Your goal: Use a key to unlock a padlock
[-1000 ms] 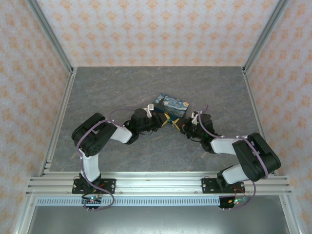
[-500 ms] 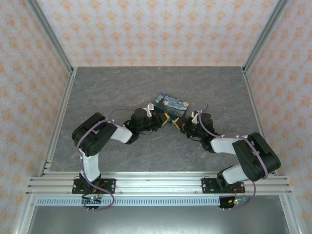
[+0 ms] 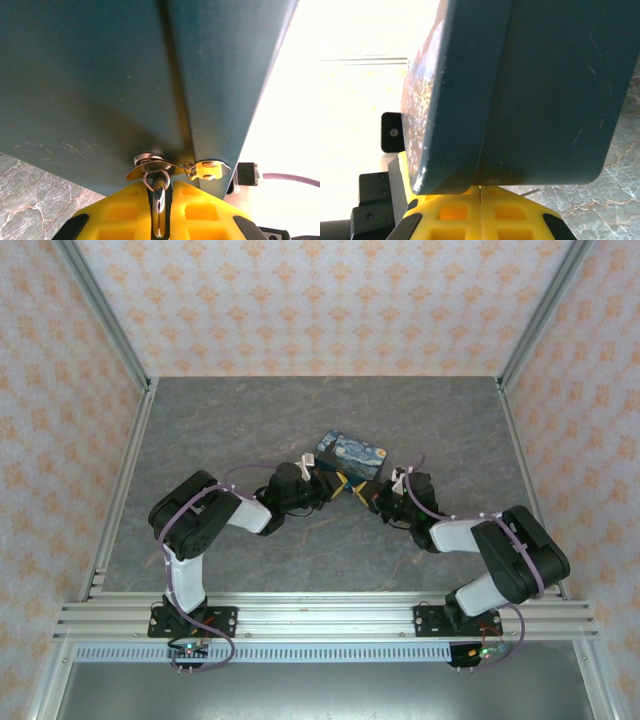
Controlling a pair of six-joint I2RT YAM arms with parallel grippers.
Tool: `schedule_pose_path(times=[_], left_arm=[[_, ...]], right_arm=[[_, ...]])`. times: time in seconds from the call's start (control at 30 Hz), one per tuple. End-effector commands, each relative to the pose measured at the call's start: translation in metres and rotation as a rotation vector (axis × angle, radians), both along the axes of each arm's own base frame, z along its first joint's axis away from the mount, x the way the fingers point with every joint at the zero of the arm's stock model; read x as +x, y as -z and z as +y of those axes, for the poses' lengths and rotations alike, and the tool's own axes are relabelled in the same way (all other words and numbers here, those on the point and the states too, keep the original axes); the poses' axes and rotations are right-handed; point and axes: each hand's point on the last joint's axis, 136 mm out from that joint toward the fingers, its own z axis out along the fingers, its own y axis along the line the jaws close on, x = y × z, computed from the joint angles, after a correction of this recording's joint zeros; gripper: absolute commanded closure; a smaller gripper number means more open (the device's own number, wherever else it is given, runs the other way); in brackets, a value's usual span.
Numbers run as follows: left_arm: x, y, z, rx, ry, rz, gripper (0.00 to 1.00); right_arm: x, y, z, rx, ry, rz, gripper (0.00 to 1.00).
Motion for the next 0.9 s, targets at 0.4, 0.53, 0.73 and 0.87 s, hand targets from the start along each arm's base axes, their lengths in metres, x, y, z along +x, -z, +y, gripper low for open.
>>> schedule_pose_path(times=[0.4, 0.53, 0.73, 0.87], left_arm=[[-0.003, -0.033, -0.021, -0.126, 0.045, -0.016, 1.0], [-0.004, -0.033, -0.023, -0.134, 0.041, -0.002, 1.0], [-0.003, -0.035, -0.024, -0.158, 0.021, 0.032, 1.0], [-0.002, -0.026, -0.027, -0.15, 0.023, 0.05, 1.0]], right_arm=[[0.03, -0.026, -0.002, 0.032, 0.058, -0.161, 1.0], [0.033, -0.025, -0.001, 0.027, 0.055, -0.169, 1.0], [0.037, -0.025, 0.001, 0.045, 0.061, -0.169, 1.0], [0.039, -0.026, 0.003, 0.071, 0.061, -0.159, 1.0]])
